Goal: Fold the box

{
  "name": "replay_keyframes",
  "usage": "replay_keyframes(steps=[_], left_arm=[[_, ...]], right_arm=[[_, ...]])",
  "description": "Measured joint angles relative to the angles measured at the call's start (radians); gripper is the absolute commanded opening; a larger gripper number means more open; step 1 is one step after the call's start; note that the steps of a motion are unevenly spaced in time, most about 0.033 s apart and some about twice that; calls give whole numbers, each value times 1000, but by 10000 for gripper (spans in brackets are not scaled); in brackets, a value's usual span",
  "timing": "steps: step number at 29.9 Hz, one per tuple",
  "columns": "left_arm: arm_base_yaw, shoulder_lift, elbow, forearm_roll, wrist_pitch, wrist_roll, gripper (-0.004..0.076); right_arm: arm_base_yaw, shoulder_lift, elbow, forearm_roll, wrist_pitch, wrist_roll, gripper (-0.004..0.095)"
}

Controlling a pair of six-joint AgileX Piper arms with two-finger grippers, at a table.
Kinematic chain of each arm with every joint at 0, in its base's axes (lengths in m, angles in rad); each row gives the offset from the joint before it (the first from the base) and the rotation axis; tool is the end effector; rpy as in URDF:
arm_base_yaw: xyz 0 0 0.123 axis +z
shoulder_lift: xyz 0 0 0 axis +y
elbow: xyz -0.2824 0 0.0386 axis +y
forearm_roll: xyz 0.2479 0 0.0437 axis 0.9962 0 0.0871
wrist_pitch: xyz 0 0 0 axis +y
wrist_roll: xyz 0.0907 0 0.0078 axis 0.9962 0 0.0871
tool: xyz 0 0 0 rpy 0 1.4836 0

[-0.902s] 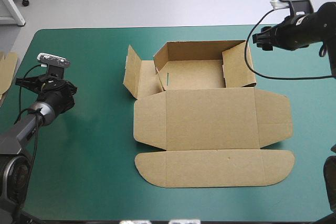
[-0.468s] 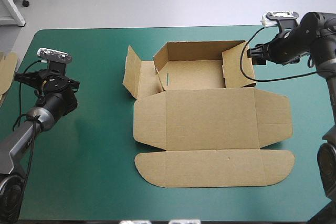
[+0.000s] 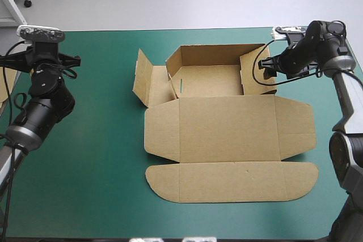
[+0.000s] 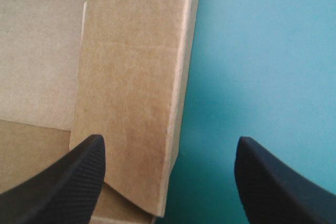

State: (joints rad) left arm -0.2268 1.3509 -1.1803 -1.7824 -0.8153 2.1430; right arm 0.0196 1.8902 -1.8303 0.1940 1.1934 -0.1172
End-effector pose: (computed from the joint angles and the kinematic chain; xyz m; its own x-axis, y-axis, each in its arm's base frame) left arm 0.2961 -0.0019 0.3889 -0.4139 0.2868 -0.8640 -0.4088 0.7894 0.4579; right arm 0.4107 0.0244 0.3256 -0.9114 -0.0621 -0.4067 -0.1320 0.9804 0.1462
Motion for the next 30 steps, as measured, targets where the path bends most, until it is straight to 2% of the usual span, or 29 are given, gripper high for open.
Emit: replay_keyframes(steps=[8, 11, 18, 21, 25, 26, 30], left_arm=[[-3, -50, -8, -4, -39, 0, 8], [-5, -61, -8, -4, -41, 0, 8], [-5, -63, -8, -5, -30, 0, 8], [-5, -63, -8, -7, -27, 0, 8], [-5, -63, -8, -7, -26, 0, 8], [-5, -63, -8, -7, -26, 0, 8], [-5, -63, -8, -7, -26, 0, 8]], right_arm=[[0, 77, -32, 27, -31, -3, 640], [0, 121, -73, 27, -31, -3, 598], [0, 206, -127, 68, -28, -3, 420], [6, 232, -132, 70, -28, -4, 276], [14, 256, -134, 68, -35, -11, 3], [14, 259, -135, 67, -36, -15, -31], [17, 262, -138, 54, -38, -20, -22]])
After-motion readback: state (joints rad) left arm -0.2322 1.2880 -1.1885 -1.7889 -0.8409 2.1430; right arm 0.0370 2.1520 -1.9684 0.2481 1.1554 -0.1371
